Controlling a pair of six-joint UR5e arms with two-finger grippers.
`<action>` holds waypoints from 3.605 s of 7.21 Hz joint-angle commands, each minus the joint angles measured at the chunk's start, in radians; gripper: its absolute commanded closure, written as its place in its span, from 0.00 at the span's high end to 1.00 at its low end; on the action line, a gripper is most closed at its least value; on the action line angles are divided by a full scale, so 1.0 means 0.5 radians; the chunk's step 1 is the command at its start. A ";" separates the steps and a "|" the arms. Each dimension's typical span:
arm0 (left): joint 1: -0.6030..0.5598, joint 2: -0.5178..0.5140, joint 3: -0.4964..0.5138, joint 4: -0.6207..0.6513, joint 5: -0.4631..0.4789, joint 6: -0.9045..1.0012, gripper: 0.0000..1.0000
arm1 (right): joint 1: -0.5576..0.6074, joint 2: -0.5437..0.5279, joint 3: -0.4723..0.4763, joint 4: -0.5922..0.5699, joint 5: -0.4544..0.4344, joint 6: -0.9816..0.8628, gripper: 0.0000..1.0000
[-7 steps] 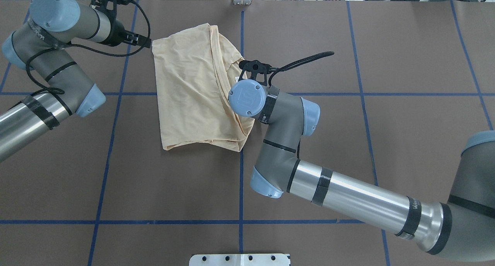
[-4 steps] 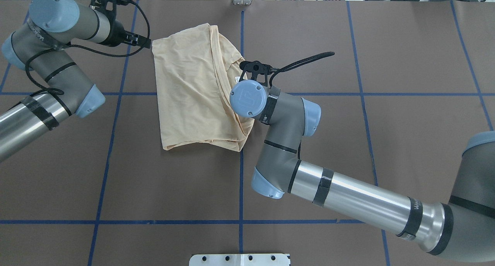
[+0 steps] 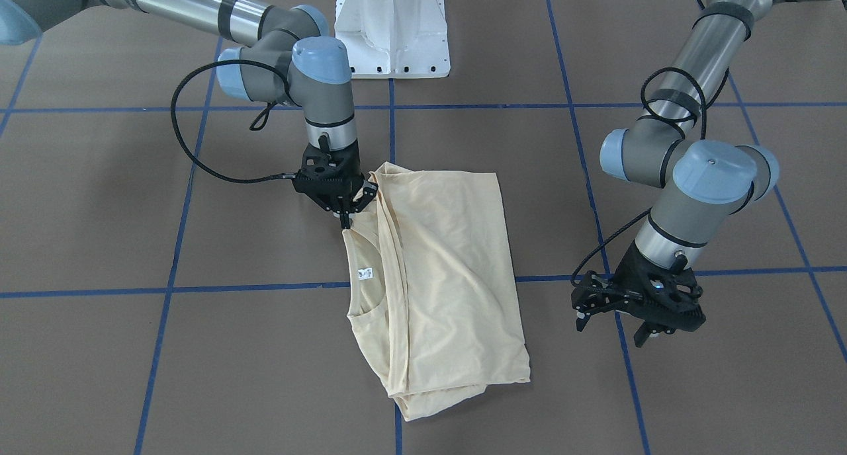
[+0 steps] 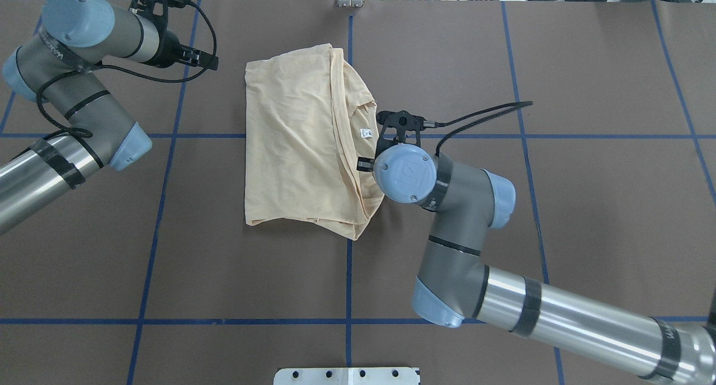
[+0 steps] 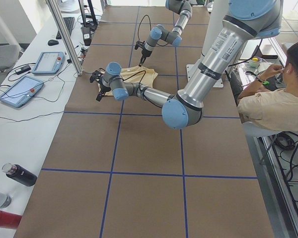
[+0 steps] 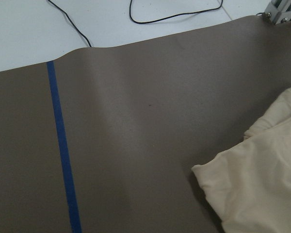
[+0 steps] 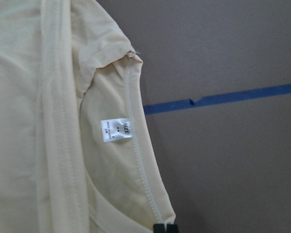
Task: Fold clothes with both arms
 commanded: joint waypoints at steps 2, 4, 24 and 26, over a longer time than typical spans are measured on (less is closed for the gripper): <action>0.002 0.002 0.000 0.000 0.000 -0.002 1.00 | -0.152 -0.153 0.165 -0.004 -0.127 0.006 0.54; 0.002 0.002 -0.003 -0.021 0.000 -0.008 1.00 | -0.049 -0.128 0.158 -0.016 -0.109 -0.070 1.00; 0.008 0.017 -0.018 -0.034 0.000 -0.014 1.00 | 0.225 0.263 0.016 -0.667 0.235 -0.679 1.00; 0.008 0.017 -0.021 -0.034 0.000 -0.014 1.00 | 0.237 0.464 -0.370 -0.381 0.232 -0.581 1.00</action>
